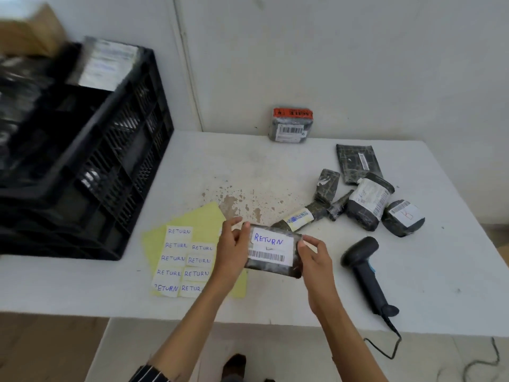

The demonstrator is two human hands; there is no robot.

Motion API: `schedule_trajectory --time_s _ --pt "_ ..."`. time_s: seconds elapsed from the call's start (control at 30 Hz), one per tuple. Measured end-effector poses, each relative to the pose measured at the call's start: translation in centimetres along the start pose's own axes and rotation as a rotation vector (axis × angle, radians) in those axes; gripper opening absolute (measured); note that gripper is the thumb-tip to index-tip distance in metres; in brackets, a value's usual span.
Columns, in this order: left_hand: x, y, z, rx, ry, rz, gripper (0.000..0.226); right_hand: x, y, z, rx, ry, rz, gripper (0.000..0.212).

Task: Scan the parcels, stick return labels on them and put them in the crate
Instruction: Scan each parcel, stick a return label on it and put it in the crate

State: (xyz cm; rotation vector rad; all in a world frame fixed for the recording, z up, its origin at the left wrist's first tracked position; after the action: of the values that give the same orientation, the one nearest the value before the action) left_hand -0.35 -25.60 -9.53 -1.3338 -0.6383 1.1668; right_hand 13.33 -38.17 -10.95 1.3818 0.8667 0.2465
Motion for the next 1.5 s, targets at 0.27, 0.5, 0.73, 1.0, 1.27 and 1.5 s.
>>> schedule_trajectory --time_s 0.27,0.5,0.73,1.0,1.27,1.5 --pt "-1.6 -6.5 10.3 -0.198 -0.195 -0.145 0.016 -1.8 7.3 -8.9 0.051 0.329 0.104 0.014" --pt "-1.2 -13.2 21.2 -0.052 -0.375 -0.395 0.014 -3.2 14.1 -19.8 0.003 0.537 0.204 0.017" --pt "1.9 -18.0 34.4 0.488 -0.582 -0.557 0.021 -0.7 21.2 -31.8 -0.041 0.533 0.395 0.015" --pt "10.5 -15.3 40.3 1.35 -0.29 -0.323 0.091 3.2 25.9 -45.3 -0.679 0.409 0.71 0.017" --pt "13.0 -12.0 42.3 1.246 -0.193 -0.279 0.081 3.9 19.4 -53.2 -1.361 0.811 0.483 0.015" --pt "13.0 -11.6 42.6 1.153 -0.217 -0.377 0.096 3.7 11.4 -54.7 -1.375 0.972 0.07 0.01"
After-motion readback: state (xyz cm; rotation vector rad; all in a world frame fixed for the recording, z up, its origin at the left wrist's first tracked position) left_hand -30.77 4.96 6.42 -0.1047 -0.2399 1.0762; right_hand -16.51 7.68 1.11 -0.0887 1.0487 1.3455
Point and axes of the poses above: each hand's wrist, its own x-axis towards the middle knuckle, its own z-axis out of the back of the hand, y = z × x, the point moved 8 cm from there along x, towards the middle knuckle, and after that the axes turned 1 degree about x, right-handed, at the moved point
